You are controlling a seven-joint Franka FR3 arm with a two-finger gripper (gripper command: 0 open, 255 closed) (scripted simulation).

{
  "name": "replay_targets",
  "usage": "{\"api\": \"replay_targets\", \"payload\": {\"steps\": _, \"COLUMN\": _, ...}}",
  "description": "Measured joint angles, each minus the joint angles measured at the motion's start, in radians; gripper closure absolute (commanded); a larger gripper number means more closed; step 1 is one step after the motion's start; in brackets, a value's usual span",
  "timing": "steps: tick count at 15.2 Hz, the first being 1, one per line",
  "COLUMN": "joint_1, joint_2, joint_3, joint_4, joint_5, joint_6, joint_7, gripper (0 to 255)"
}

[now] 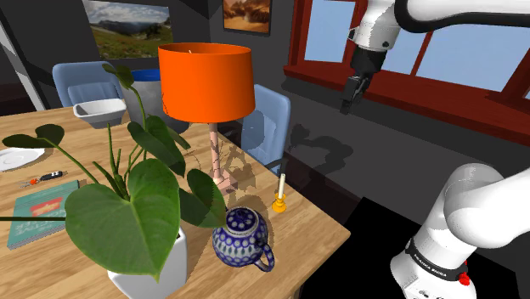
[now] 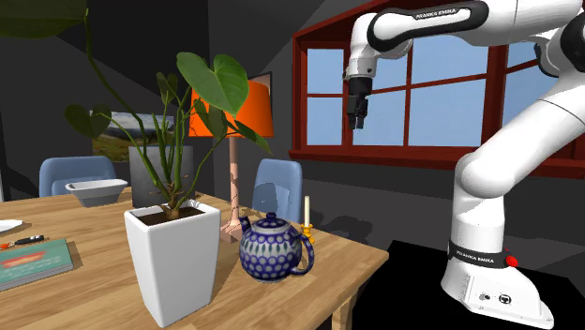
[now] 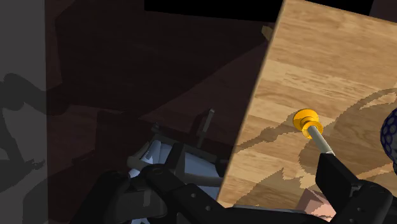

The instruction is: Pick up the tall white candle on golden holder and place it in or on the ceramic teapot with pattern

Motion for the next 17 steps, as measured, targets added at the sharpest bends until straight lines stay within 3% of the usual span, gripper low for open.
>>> {"api": "replay_targets", "payload": {"steps": 4, "joint_1": 0.008, "joint_2": 0.016, "joint_3": 0.025, "joint_4": -0.044, "joint_5": 0.018, "joint_6": 0.065, "joint_7": 0.037, "gripper": 0}}
{"api": "replay_targets", "payload": {"steps": 10, "joint_1": 0.032, "joint_2": 0.083, "joint_3": 0.102, "joint_4": -0.154, "joint_5": 0.066, "joint_6": 0.257, "joint_7": 0.142, "gripper": 0}}
{"api": "replay_targets", "payload": {"steps": 17, "joint_1": 0.053, "joint_2": 0.227, "joint_3": 0.198, "joint_4": -0.208, "joint_5": 0.101, "joint_6": 0.480, "joint_7": 0.267, "gripper": 0}}
